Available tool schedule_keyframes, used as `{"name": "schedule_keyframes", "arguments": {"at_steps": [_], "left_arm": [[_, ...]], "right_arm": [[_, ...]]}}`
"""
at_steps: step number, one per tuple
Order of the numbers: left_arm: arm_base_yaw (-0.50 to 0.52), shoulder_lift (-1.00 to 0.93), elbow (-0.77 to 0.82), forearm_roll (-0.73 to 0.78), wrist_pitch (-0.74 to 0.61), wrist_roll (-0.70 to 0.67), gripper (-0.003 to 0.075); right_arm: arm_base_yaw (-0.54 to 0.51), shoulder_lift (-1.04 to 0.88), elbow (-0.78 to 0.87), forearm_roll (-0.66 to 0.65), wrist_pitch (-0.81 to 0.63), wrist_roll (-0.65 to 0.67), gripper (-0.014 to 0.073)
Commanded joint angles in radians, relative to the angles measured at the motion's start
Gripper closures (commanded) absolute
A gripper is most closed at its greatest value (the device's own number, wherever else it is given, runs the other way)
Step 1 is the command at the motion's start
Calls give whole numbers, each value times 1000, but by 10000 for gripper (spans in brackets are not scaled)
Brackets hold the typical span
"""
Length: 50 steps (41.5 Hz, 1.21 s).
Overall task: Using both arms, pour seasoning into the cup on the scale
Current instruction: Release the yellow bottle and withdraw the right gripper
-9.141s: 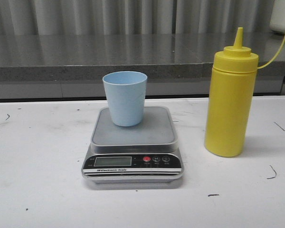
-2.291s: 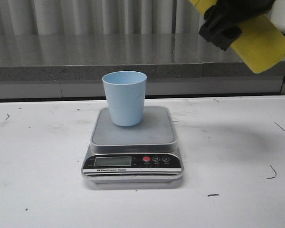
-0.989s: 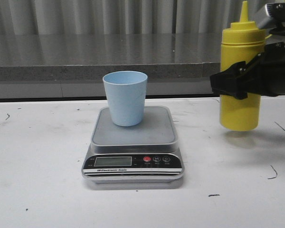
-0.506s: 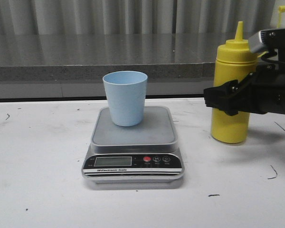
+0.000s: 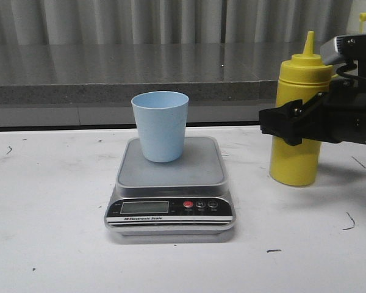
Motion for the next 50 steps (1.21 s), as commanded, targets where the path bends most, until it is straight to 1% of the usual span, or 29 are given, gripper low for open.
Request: {"name": "schedule_keyframes", "arguments": {"at_steps": [1,15,19,22,28,31,33,34,39,41,43,47,50], "left_arm": [[-5,2,-26,-2,-67,-12,365],[-5,2,-26,-2,-67,-12,365],[-5,2,-26,-2,-67,-12,365],[-5,2,-26,-2,-67,-12,365],[-5,2,-26,-2,-67,-12,365],[-5,2,-26,-2,-67,-12,365],[-5,2,-26,-2,-67,-12,365],[-5,2,-26,-2,-67,-12,365],[-5,2,-26,-2,-67,-12,365],[-5,2,-26,-2,-67,-12,365],[-5,2,-26,-2,-67,-12,365],[-5,2,-26,-2,-67,-12,365],[-5,2,-26,-2,-67,-12,365]], "right_arm": [[-7,-48,-15,17,-43,-14,6],[-7,-109,89,23,-29,-14,11],[-7,-150,113,35,40,-14,11],[-7,-187,124,43,128,-14,11],[4,-299,130,43,361,14,11],[24,-377,130,39,512,56,11],[46,-436,130,29,645,93,11],[57,-462,130,22,679,107,11],[142,-612,127,-19,990,212,11],[186,-671,117,-20,1124,234,11],[234,-725,96,-10,1244,238,11],[323,-803,20,39,1546,234,11],[378,-846,-61,97,1760,191,11]]}}
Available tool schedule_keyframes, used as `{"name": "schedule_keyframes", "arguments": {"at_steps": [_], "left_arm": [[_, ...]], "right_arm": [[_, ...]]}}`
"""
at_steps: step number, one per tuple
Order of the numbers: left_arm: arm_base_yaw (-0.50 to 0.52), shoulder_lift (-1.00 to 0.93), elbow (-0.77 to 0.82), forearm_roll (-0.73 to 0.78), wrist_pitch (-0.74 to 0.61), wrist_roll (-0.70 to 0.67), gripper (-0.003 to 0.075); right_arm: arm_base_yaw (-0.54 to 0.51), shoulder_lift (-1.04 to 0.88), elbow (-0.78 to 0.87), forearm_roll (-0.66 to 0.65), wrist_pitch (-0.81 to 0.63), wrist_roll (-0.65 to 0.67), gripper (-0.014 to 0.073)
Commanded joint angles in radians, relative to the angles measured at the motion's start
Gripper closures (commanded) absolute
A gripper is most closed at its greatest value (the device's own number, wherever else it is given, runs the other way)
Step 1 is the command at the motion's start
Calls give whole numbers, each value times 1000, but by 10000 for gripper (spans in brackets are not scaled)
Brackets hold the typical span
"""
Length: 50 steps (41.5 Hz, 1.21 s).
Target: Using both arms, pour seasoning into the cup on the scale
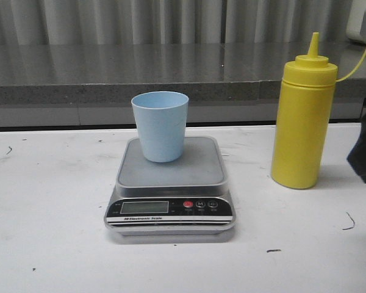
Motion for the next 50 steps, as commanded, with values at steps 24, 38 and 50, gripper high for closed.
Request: {"name": "schedule_keyframes", "arguments": {"at_steps": [24,38,50], "left_arm": [[-5,2,-26,-2,-67,-12,365],[-5,2,-26,-2,-67,-12,365],[-5,2,-26,-2,-67,-12,365]], "right_arm": [[97,-484,-274,283,451,-187,11],[97,-549,-274,283,451,-187,11],[97,-549,-274,282,445,-187,34]]}}
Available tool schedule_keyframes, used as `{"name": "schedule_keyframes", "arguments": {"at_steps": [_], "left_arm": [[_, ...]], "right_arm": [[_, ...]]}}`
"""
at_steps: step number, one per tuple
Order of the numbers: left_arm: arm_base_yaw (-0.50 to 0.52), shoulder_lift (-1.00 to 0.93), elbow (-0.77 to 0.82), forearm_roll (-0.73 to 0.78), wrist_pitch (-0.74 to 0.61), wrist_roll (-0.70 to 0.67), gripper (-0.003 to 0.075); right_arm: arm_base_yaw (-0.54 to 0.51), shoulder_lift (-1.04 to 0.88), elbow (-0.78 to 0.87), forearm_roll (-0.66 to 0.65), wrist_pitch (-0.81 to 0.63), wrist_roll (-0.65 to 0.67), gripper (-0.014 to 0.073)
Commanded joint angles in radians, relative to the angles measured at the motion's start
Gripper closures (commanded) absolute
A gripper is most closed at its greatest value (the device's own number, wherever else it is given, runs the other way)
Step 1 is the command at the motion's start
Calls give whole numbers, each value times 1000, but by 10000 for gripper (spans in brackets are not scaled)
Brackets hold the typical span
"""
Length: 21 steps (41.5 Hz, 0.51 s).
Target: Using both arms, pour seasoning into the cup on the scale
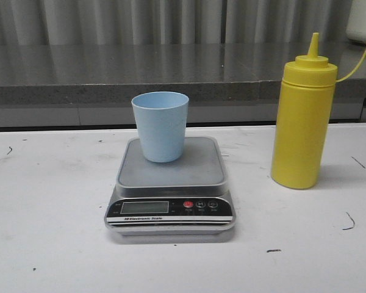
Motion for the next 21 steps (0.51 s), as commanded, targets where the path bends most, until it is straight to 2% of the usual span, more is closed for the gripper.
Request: {"name": "schedule_keyframes", "arguments": {"at_steps": [1,3,9,15,18,21], "left_arm": [[-5,2,-26,-2,-69,-12,365],[-5,2,-26,-2,-69,-12,365],[-5,2,-26,-2,-89,-12,365],[-5,2,-26,-3,-97,-12,368],[-5,2,-26,-3,-97,-12,419],[-5,2,-26,-3,-97,-12,542]], "right_arm": [[0,1,-32,-10,-65,-12,57],[0,1,-32,-10,-65,-12,109],[0,1,-32,-10,-65,-12,375],[0,1,-32,-10,-65,-12,592],[0,1,-32,-10,-65,-12,669],[0,1,-32,-10,-66,-12,659]]}}
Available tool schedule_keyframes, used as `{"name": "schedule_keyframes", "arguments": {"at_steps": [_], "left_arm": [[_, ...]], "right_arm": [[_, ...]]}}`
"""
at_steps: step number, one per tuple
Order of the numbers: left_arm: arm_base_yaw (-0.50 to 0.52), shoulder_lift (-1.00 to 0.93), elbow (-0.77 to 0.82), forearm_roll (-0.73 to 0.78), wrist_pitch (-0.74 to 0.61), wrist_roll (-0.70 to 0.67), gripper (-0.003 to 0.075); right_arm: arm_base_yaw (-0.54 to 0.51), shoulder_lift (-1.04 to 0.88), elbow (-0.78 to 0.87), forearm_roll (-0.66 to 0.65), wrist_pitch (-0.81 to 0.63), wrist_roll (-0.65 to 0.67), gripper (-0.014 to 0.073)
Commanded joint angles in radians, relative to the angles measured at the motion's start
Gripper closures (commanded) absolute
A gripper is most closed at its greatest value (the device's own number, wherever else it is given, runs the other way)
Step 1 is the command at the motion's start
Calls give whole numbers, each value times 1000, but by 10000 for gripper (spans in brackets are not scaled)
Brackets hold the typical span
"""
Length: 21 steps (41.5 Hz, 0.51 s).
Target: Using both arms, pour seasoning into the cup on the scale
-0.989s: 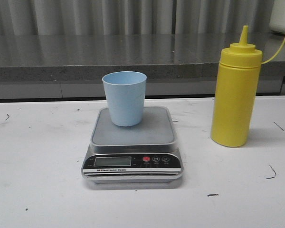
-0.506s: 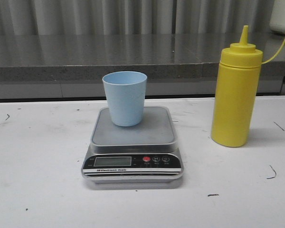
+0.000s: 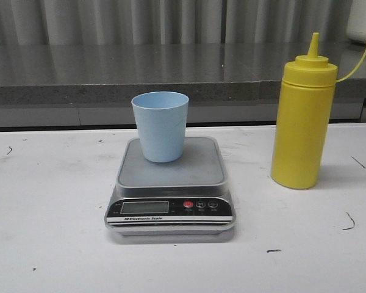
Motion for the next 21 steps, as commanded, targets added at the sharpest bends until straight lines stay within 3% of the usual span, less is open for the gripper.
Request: {"name": "schedule_keyframes", "arguments": {"at_steps": [1,5,21], "left_arm": [[-5,2,-26,-3,-81,-12,580],[-5,2,-26,-3,-84,-12,743],[-5,2,-24,-3,-89,-12,740]], "right_arm": [[0,1,-32,-12,-65,-10,662],[0,1,-32,-12,-56,-10,662],[0,1,-32,-12,-57,-10,662]]}}
